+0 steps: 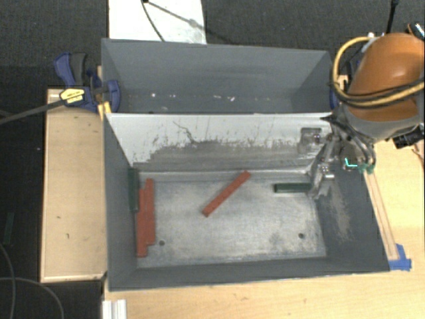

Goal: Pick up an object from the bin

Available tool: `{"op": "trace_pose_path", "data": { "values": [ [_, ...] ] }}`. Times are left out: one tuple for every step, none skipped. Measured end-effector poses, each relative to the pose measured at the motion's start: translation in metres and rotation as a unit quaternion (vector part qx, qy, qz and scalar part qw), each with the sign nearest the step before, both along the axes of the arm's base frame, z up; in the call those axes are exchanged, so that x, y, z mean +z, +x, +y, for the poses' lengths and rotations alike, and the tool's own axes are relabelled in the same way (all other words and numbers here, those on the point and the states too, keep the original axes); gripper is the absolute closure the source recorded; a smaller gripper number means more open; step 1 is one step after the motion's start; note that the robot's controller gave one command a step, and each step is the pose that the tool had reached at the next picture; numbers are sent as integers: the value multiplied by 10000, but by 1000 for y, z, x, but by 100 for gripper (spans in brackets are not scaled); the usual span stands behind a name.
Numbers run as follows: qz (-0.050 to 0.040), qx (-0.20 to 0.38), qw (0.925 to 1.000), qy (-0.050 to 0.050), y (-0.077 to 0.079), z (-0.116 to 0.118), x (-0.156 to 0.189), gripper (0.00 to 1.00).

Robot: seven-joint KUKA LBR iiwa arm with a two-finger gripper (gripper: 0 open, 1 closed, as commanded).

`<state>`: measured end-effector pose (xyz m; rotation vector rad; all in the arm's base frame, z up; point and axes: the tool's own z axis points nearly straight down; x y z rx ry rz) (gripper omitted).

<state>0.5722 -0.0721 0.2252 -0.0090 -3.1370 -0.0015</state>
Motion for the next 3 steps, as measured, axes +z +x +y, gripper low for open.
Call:
{"op": "trace_pose_path", "data": {
  "values": [
    [3, -507, 9987, -1, 3, -22, -114, 0],
    [-13, -482, 9988, 1, 20, -10, -157, 0],
    [-28, -469, 9989, -6, 21, -11, -154, 100]
  ]
}}
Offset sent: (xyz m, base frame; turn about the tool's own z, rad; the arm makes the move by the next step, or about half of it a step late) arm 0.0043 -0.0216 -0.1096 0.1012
